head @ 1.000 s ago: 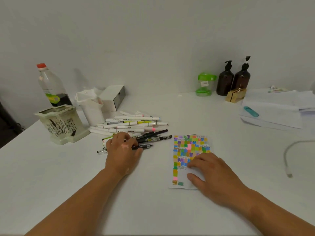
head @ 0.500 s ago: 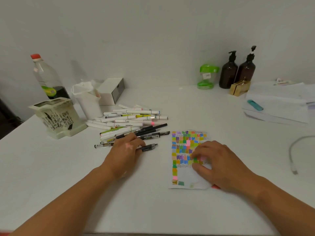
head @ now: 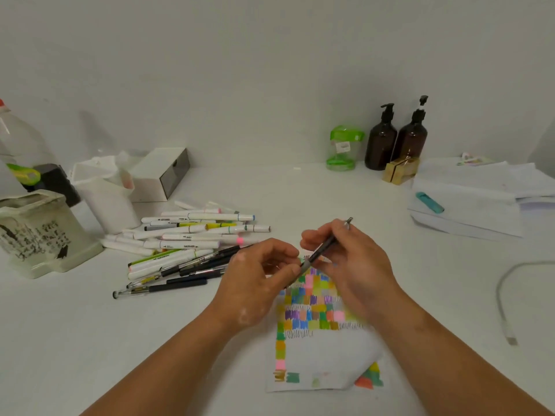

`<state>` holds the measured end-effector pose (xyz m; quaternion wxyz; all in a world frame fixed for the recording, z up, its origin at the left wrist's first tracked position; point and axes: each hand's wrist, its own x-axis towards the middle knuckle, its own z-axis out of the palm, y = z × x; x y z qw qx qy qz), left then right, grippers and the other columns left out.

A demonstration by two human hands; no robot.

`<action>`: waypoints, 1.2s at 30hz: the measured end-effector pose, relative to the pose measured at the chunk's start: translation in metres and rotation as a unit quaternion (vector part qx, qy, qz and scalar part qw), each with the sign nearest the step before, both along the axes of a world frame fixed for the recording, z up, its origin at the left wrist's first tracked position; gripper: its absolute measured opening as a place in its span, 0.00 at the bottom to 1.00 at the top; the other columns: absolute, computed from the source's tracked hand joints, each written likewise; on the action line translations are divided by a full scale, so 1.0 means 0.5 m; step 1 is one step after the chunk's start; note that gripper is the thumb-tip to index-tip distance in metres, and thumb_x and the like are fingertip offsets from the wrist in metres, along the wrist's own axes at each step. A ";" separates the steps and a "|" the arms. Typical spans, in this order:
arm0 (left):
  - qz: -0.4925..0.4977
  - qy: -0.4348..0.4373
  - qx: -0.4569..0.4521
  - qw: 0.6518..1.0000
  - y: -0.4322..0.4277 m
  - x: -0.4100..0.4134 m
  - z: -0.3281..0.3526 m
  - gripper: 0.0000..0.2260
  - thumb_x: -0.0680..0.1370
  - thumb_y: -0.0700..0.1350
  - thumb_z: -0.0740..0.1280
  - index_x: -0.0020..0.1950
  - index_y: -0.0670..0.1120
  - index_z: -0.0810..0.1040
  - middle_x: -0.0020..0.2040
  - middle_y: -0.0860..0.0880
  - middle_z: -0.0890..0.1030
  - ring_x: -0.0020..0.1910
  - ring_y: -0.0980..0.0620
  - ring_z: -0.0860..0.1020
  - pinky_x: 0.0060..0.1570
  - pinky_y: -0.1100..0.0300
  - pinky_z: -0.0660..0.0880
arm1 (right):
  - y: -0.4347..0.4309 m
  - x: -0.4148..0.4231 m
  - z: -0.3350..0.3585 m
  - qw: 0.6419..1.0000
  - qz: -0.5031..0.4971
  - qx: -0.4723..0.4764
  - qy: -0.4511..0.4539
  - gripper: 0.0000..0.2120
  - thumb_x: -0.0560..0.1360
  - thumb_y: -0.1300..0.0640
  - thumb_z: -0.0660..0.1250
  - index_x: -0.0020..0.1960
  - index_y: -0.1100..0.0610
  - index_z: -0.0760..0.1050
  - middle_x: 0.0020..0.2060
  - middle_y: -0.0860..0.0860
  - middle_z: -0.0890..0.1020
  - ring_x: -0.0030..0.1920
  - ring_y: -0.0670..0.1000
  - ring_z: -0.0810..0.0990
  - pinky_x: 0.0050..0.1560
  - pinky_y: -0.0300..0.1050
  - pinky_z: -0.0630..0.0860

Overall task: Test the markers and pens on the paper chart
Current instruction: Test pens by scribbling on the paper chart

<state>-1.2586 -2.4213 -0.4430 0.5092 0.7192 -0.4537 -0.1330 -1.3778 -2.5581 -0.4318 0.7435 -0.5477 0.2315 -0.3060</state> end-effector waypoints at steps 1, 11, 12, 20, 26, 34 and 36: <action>0.004 -0.037 0.016 0.999 0.004 0.009 -0.009 0.08 0.75 0.46 0.74 0.51 0.57 0.81 0.45 0.60 0.84 0.48 0.60 0.82 0.47 0.68 0.78 | -0.019 -0.005 0.000 0.995 0.002 0.088 -0.053 0.16 0.85 0.49 0.59 0.48 0.59 0.78 0.42 0.55 0.85 0.47 0.56 0.86 0.56 0.61 0.82; -0.136 -0.266 0.255 0.920 0.011 0.014 -0.041 0.46 0.60 0.82 0.63 0.73 0.62 0.66 0.70 0.66 0.64 0.68 0.65 0.58 0.70 0.57 0.56 | -0.094 -0.037 -0.008 0.926 0.059 0.326 -0.179 0.28 0.76 0.30 0.57 0.32 0.54 0.67 0.24 0.47 0.63 0.24 0.47 0.59 0.26 0.42 0.59; -0.131 -0.268 0.261 0.918 0.010 0.012 -0.044 0.48 0.59 0.82 0.62 0.75 0.63 0.64 0.72 0.66 0.62 0.70 0.64 0.57 0.72 0.54 0.55 | -0.094 -0.037 -0.008 0.926 0.059 0.327 -0.179 0.28 0.77 0.31 0.57 0.31 0.53 0.66 0.23 0.46 0.62 0.23 0.46 0.59 0.26 0.42 0.58; -0.099 -0.261 0.272 0.921 -0.003 0.009 -0.051 0.47 0.60 0.83 0.59 0.75 0.65 0.60 0.78 0.63 0.57 0.76 0.59 0.52 0.76 0.47 0.51 | -0.088 -0.040 -0.009 0.928 0.048 0.322 -0.183 0.26 0.76 0.36 0.58 0.28 0.53 0.64 0.21 0.46 0.61 0.22 0.46 0.58 0.25 0.42 0.57; -0.097 -0.258 0.268 0.923 -0.006 0.011 -0.053 0.43 0.63 0.80 0.61 0.75 0.63 0.62 0.78 0.61 0.57 0.77 0.58 0.53 0.76 0.47 0.51 | -0.078 -0.043 -0.008 0.937 0.015 0.305 -0.169 0.23 0.76 0.39 0.59 0.29 0.54 0.66 0.23 0.47 0.63 0.22 0.46 0.58 0.23 0.40 0.55; -0.068 -0.269 0.228 0.933 -0.008 0.013 -0.063 0.37 0.68 0.76 0.62 0.73 0.60 0.66 0.75 0.62 0.62 0.75 0.59 0.58 0.73 0.51 0.56 | -0.086 -0.039 0.026 0.985 -0.047 0.153 -0.070 0.24 0.79 0.48 0.65 0.27 0.58 0.72 0.33 0.54 0.79 0.32 0.51 0.75 0.34 0.46 0.76; -0.062 -0.274 0.224 0.933 -0.010 0.013 -0.065 0.36 0.69 0.75 0.61 0.73 0.60 0.67 0.75 0.63 0.63 0.75 0.60 0.58 0.73 0.51 0.56 | -0.082 -0.045 0.015 0.998 -0.014 0.059 0.036 0.30 0.81 0.39 0.58 0.34 0.59 0.82 0.29 0.55 0.77 0.30 0.52 0.74 0.31 0.44 0.72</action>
